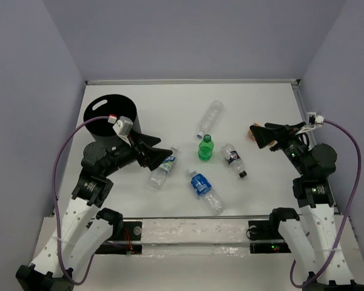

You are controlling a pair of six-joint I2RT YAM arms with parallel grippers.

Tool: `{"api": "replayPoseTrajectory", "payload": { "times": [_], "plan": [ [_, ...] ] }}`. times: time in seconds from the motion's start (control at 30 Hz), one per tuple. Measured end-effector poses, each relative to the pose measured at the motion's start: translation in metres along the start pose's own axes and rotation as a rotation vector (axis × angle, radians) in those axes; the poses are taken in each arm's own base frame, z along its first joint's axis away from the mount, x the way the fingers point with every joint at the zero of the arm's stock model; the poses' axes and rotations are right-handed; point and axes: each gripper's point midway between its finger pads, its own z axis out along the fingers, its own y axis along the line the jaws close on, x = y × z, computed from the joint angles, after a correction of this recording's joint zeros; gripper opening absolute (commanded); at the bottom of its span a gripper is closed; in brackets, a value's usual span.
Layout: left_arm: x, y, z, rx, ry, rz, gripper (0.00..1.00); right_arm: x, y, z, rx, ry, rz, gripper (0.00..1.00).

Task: Put the plastic bottles in the bin

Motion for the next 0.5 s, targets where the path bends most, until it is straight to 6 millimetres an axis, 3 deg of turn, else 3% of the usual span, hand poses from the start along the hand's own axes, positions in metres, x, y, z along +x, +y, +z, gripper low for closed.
{"api": "replayPoseTrajectory", "payload": {
  "times": [0.27,0.5],
  "plan": [
    [0.004,0.010,0.010,-0.017,0.023,-0.039,0.99,0.017,-0.009,-0.001,0.013,0.040,0.020,1.00],
    [0.028,0.031,0.043,-0.137,0.131,-0.063,0.97,0.025,-0.017,-0.003,0.044,0.049,0.034,1.00]
  ]
}}
